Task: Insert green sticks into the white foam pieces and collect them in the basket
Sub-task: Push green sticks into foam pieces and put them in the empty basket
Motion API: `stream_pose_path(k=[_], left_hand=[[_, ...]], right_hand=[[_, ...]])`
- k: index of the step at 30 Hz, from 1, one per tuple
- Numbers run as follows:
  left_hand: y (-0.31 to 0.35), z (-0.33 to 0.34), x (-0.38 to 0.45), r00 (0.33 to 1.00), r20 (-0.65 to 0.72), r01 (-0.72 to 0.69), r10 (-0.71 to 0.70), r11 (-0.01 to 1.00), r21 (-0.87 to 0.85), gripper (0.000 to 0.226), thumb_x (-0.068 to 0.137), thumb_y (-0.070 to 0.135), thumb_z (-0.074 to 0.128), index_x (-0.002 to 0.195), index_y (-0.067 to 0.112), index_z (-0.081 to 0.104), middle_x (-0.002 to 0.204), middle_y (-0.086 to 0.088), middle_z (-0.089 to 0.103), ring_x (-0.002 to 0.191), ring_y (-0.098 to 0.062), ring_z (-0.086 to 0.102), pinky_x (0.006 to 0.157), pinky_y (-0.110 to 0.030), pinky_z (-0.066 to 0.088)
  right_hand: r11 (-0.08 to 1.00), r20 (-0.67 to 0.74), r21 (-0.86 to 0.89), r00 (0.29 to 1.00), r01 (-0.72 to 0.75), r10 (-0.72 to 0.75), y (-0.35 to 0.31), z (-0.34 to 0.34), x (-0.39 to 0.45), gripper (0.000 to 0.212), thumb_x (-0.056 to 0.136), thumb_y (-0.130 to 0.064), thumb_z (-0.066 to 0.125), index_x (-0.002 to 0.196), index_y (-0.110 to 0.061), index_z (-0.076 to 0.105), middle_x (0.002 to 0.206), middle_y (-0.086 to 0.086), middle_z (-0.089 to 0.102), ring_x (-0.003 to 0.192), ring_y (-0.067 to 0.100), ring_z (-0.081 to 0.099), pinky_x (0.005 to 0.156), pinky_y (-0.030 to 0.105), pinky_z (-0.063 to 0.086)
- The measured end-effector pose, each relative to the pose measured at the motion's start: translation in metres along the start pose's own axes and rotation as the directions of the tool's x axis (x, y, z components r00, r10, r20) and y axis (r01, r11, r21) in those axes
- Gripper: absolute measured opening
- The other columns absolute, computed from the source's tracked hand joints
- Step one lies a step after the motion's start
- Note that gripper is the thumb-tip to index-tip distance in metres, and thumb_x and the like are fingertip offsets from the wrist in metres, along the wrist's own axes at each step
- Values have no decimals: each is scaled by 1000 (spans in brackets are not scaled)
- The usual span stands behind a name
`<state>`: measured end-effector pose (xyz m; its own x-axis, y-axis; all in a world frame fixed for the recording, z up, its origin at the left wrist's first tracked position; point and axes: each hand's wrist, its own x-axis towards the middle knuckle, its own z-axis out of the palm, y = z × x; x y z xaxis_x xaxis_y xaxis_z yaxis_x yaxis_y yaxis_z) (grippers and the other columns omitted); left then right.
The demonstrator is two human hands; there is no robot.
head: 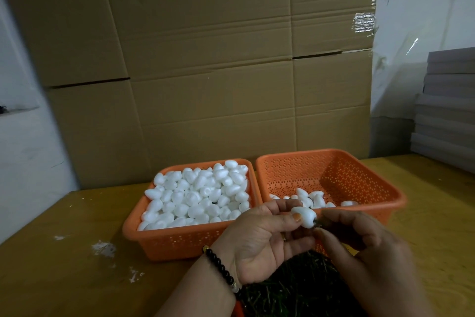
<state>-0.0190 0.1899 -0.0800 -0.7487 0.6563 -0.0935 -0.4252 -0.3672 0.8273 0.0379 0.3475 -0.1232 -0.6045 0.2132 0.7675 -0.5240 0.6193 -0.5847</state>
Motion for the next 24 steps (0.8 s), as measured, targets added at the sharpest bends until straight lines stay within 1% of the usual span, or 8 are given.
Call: stream_pose_path(k=[5,7,9,12,15,18,20,24], left_hand=[[6,-3,1,999,-2,-48,48,998,32,35,78,-3,60,113,2,57,90,-19,69,77,-26,69,66,-32,60],[12,-4,5,996,-26,-80,82,995,52,31,82,-5,58,112,1,58,88,-19,69,73,-25,69,64,-31,60],[17,-2,12,988,-90,-112,124,986,126,25,88,-8,55,111,1,58,88,-19,69,73,-24,69,61,-29,59],[22,2,30,948,-197,-160,251,908,388,20,90,-7,57,106,3,58,87,-15,68,71,-18,69,59,-26,58],[23,4,49,885,-196,-169,423,683,710,17,87,2,63,94,16,59,83,-3,69,62,-7,65,55,-25,54],[23,0,65,796,-132,-54,591,287,956,8,84,20,64,88,25,60,76,10,66,68,-3,63,66,-29,54],[22,-2,72,770,-96,49,631,91,995,9,84,29,62,92,26,60,84,10,67,81,-9,64,74,-31,54],[19,-7,78,793,-66,165,605,-109,980,34,85,43,64,111,22,60,109,2,67,101,-17,61,78,-27,47]], right_hand=[[994,-20,62,995,-95,96,3,0,-3,55,63,-7,86,91,-43,57,85,-16,69,75,-5,67,67,4,47],[996,-51,51,996,-77,80,2,-1,-2,46,67,-11,83,88,-39,53,78,-7,65,72,3,66,62,9,47],[999,-83,40,996,-37,40,-2,-3,-2,33,68,-19,73,84,-34,49,76,-6,59,69,10,61,57,16,46],[997,-69,29,995,75,-73,-8,-6,-1,28,69,-18,68,81,-32,46,77,-10,53,65,9,55,59,18,42],[990,-9,-17,990,143,-143,-12,-7,-1,24,69,-13,68,78,-25,49,77,-14,48,66,5,51,59,16,39],[987,64,-54,987,150,-147,-13,-7,0,20,70,-16,69,74,-25,51,74,-13,51,63,3,52,55,16,40],[982,129,-81,979,171,-159,-14,-8,-1,11,74,-29,64,73,-27,53,75,-14,52,61,1,52,53,17,42],[978,300,-122,946,169,-126,-17,-7,-2,10,74,-43,59,75,-33,57,79,-20,54,59,-2,55,51,20,47]])
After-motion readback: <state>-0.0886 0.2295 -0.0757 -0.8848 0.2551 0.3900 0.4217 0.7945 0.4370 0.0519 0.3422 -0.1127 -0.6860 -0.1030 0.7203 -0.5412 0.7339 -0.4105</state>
